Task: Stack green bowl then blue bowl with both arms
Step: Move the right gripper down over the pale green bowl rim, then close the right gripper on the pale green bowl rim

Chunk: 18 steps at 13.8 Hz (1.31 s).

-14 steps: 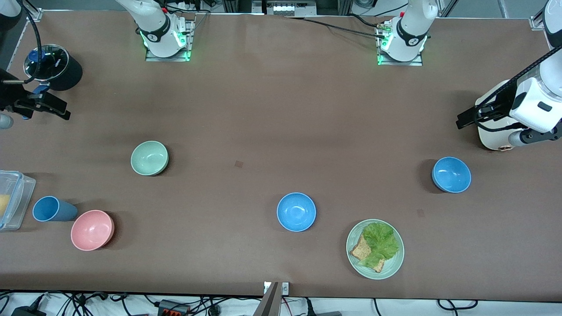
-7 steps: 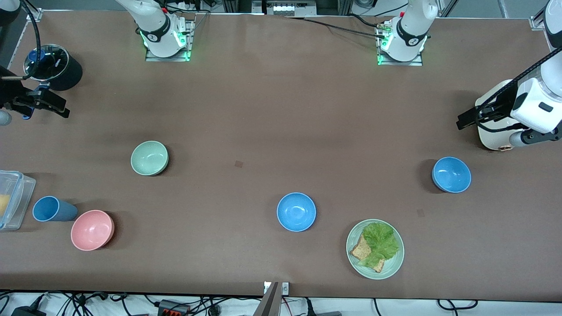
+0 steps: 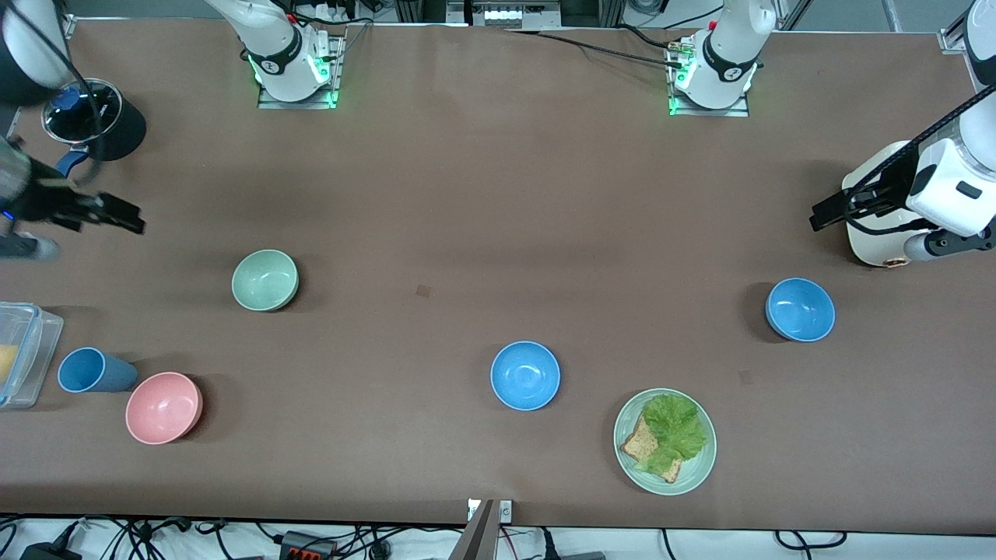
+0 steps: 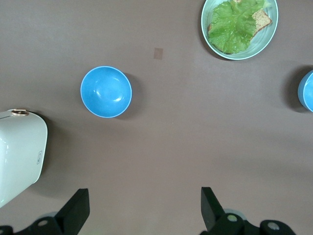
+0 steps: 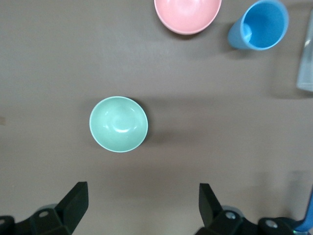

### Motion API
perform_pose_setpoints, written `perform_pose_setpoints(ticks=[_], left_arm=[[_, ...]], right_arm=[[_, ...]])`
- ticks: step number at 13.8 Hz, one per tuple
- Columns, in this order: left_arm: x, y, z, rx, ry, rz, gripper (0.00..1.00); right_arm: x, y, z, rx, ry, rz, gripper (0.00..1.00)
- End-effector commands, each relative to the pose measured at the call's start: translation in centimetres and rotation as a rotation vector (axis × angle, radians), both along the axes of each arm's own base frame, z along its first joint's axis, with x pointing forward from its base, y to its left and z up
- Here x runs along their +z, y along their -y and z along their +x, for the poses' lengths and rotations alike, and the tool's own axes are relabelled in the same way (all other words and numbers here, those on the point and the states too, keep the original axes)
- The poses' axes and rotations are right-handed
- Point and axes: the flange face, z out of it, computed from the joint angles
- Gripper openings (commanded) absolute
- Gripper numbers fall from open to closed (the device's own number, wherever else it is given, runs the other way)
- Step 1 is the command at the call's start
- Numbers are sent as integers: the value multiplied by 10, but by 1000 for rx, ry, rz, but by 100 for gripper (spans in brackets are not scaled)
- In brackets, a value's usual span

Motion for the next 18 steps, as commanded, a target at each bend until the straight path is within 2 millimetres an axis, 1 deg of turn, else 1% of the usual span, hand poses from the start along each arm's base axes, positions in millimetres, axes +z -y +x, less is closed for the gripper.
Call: perform_pose_setpoints(ticks=[1,3,5,7,9,11,15,16,17,18], left_arm=[[4,-3,2,-10,12,-19,100],[4,-5,2,-7,12,-19,100],[4,-6,2,-4,12,-21,100],[3,-7,3,-2,12,-21,100],[4,-7,2,-3,13,-21,100],[3,-8,3,-1,12,-21,100],[4,-8,2,-1,12,-21,100],[4,-8,2,-1,12,-21,100],[3,-8,3,-1,10,-21,100],[3,-8,3,-1,10,-22,100]], right_arm=[[-65,-3,19,18,-84,-10,100],[-113,-3,30,21,-120,-10,100],[-163,-2,36,18,-164,-10,100],[-200,-2,37,15,-193,-9,100],[-231,-5,34,14,-239,-5,100],[-256,-15,31,27,-267,-3,99],[-289,-17,26,23,-312,1,87],[-296,-17,25,23,-323,1,81],[-301,-17,24,21,-330,4,72],[-307,-17,21,21,-341,4,61]])
